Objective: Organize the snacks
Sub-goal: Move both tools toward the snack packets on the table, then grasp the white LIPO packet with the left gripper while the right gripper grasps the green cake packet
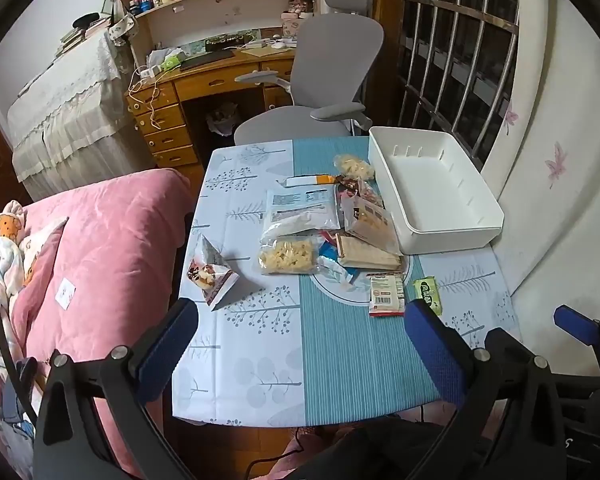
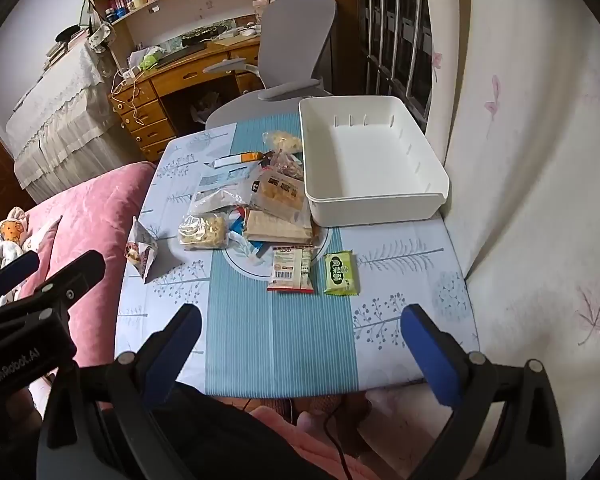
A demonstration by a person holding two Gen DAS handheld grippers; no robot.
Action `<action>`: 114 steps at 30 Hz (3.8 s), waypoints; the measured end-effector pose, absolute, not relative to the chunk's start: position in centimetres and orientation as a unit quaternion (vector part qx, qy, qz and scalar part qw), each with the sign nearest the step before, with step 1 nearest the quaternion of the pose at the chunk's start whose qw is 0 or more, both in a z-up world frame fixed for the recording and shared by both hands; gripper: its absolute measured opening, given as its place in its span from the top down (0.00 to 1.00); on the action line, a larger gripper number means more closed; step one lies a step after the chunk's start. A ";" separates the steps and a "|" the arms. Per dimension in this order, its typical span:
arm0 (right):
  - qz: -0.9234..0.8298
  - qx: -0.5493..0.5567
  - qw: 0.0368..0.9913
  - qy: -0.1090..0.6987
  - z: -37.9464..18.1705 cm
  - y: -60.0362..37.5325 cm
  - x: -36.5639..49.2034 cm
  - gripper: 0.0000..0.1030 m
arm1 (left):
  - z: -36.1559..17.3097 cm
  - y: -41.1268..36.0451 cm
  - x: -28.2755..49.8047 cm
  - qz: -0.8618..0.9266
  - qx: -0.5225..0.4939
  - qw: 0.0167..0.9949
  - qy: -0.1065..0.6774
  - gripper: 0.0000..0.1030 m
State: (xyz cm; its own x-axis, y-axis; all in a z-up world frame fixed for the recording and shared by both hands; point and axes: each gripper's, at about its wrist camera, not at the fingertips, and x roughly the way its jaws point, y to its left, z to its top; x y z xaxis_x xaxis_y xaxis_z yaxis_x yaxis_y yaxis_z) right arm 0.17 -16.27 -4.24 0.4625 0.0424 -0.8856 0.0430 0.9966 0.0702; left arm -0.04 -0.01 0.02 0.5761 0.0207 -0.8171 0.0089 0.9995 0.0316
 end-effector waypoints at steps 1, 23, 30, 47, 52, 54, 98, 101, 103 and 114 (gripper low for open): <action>0.000 0.041 0.853 0.520 -4.3 -16.3 0.2 0.03 | 0.0 0.0 0.0 0.004 0.018 0.887 0.461 0.00; 0.010 0.044 0.854 0.518 -4.4 -17.2 0.8 0.03 | -0.5 -0.6 0.6 -0.003 0.004 0.881 0.473 0.00; 0.028 0.050 0.854 0.517 -3.9 -18.1 1.8 0.03 | 0.1 -1.1 0.8 0.006 0.003 0.880 0.474 0.01; 0.065 0.046 0.862 0.500 -3.9 -20.3 2.3 0.03 | 0.2 -2.7 0.3 0.034 -0.016 0.870 0.492 0.01; 0.074 0.039 0.871 0.484 -4.3 -21.2 2.2 0.03 | -0.3 -3.4 -0.1 0.035 -0.018 0.863 0.504 0.01; 0.073 0.032 0.879 0.470 -4.7 -21.7 2.3 0.03 | -0.6 -3.5 -0.2 0.033 -0.020 0.858 0.511 0.01; 0.018 -0.016 0.840 0.542 -26.2 -21.2 7.7 0.18 | -28.1 -12.5 17.2 -0.091 0.039 0.685 0.721 0.15; 0.022 -0.020 0.840 0.541 -27.0 -20.4 8.4 0.22 | -29.1 -13.0 17.6 -0.101 0.040 0.678 0.727 0.21; 0.026 -0.022 0.838 0.544 -27.4 -20.0 8.8 0.27 | -29.6 -13.4 17.9 -0.109 0.043 0.675 0.729 0.26; 0.021 -0.026 0.828 0.559 -28.3 -19.6 9.9 0.60 | -30.6 -14.4 19.1 -0.130 0.042 0.665 0.734 0.50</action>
State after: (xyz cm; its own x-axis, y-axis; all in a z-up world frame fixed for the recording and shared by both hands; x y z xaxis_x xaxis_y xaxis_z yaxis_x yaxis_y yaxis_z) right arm 9.87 -19.64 -28.30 0.3736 0.0053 -0.9276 -0.0635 0.9978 -0.0199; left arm 19.07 -14.42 -30.64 -0.1121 -0.1108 -0.9875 0.2346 0.9627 -0.1346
